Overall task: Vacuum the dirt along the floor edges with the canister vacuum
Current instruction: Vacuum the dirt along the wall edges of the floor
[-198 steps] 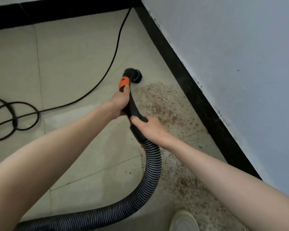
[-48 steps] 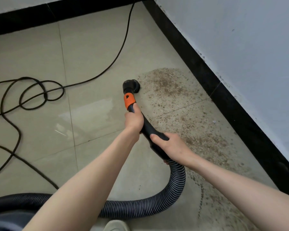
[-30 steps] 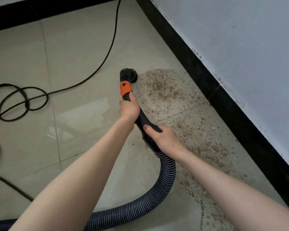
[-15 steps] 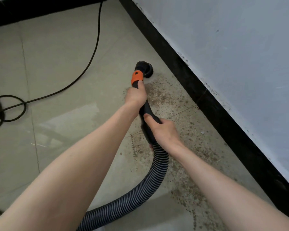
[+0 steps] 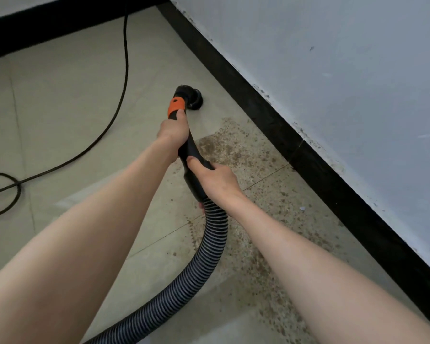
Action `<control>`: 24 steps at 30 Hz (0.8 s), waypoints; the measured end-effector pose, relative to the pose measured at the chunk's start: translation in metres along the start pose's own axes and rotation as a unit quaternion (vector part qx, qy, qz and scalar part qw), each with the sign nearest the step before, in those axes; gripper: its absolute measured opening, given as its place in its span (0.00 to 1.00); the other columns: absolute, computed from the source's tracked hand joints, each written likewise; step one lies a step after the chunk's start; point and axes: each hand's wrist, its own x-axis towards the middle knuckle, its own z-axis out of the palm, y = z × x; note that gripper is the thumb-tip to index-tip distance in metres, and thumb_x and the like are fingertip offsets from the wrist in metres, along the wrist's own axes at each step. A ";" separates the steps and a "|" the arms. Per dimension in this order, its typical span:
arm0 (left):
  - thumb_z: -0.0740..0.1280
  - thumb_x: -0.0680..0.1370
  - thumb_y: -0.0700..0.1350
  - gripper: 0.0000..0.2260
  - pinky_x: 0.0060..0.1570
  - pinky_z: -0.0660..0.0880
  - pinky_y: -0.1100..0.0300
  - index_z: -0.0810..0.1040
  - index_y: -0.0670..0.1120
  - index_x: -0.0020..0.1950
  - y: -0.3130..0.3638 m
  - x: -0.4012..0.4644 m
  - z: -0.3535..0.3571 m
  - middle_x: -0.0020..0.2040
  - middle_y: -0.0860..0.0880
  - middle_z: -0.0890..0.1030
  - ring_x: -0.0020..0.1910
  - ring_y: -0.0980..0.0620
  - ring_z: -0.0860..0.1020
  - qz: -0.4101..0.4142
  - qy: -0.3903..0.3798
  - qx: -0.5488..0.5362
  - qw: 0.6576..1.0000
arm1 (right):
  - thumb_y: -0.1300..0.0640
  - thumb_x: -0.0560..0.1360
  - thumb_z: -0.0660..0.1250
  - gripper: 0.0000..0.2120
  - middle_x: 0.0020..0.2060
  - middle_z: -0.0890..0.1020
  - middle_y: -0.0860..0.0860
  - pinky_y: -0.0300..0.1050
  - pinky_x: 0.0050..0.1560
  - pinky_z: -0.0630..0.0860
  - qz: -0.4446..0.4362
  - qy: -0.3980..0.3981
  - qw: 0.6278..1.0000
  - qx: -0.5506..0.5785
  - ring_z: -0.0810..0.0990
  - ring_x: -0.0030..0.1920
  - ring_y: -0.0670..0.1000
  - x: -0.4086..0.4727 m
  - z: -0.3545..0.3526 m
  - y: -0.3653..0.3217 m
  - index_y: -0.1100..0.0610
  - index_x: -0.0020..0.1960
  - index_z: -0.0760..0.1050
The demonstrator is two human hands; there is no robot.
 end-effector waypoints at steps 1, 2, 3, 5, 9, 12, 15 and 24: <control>0.52 0.81 0.58 0.25 0.45 0.71 0.56 0.69 0.39 0.65 0.002 -0.001 0.002 0.51 0.43 0.74 0.47 0.44 0.74 0.003 -0.006 0.008 1.000 | 0.36 0.72 0.66 0.20 0.36 0.81 0.53 0.44 0.26 0.78 0.000 0.008 1.000 0.003 0.80 0.27 0.52 -0.001 -0.001 0.001 0.54 0.42 0.76; 0.52 0.81 0.58 0.24 0.46 0.72 0.56 0.70 0.39 0.64 0.002 -0.002 0.005 0.50 0.44 0.74 0.47 0.44 0.74 0.006 -0.014 0.010 1.000 | 0.36 0.72 0.66 0.20 0.36 0.81 0.53 0.42 0.26 0.77 -0.002 0.018 1.000 0.000 0.80 0.28 0.51 -0.002 -0.003 0.004 0.54 0.42 0.76; 0.52 0.81 0.58 0.24 0.46 0.72 0.55 0.70 0.39 0.63 0.002 -0.005 0.008 0.49 0.44 0.74 0.47 0.44 0.74 0.010 -0.024 0.008 1.000 | 0.35 0.72 0.65 0.20 0.37 0.81 0.52 0.40 0.25 0.75 -0.006 0.026 1.000 -0.013 0.80 0.28 0.49 -0.004 -0.006 0.007 0.53 0.42 0.76; 0.52 0.81 0.58 0.23 0.45 0.73 0.56 0.70 0.40 0.60 -0.002 -0.012 0.016 0.45 0.45 0.74 0.45 0.45 0.75 0.014 -0.049 -0.003 0.999 | 0.34 0.72 0.63 0.20 0.38 0.81 0.51 0.36 0.23 0.72 -0.009 0.044 0.998 -0.039 0.79 0.25 0.45 -0.011 -0.011 0.016 0.52 0.43 0.76; 0.52 0.81 0.59 0.25 0.43 0.75 0.56 0.70 0.38 0.62 -0.006 -0.031 0.033 0.45 0.45 0.75 0.45 0.45 0.76 0.016 -0.114 -0.033 0.993 | 0.29 0.67 0.61 0.24 0.39 0.82 0.52 0.46 0.34 0.81 0.002 0.086 0.995 -0.052 0.83 0.33 0.51 -0.029 -0.021 0.032 0.51 0.43 0.75; 0.52 0.81 0.60 0.26 0.33 0.71 0.58 0.71 0.39 0.62 -0.008 -0.043 0.037 0.40 0.47 0.74 0.37 0.49 0.74 -0.004 -0.148 -0.058 0.987 | 0.27 0.62 0.58 0.30 0.41 0.82 0.54 0.56 0.43 0.83 -0.001 0.109 0.991 -0.072 0.83 0.39 0.57 -0.044 -0.024 0.033 0.52 0.45 0.75; 0.53 0.81 0.60 0.26 0.33 0.72 0.58 0.71 0.39 0.62 -0.011 -0.052 0.032 0.39 0.46 0.74 0.36 0.49 0.74 -0.026 -0.165 -0.078 0.983 | 0.26 0.62 0.56 0.34 0.43 0.83 0.56 0.58 0.46 0.82 -0.006 0.114 0.989 -0.098 0.83 0.42 0.59 -0.057 -0.023 0.031 0.54 0.49 0.76; 0.52 0.81 0.59 0.27 0.40 0.76 0.54 0.68 0.37 0.65 -0.015 -0.088 0.028 0.39 0.45 0.73 0.38 0.46 0.74 -0.041 -0.214 -0.089 0.972 | 0.28 0.66 0.60 0.30 0.42 0.83 0.55 0.59 0.45 0.83 0.019 0.112 0.990 -0.087 0.84 0.41 0.59 -0.092 -0.028 0.034 0.55 0.47 0.77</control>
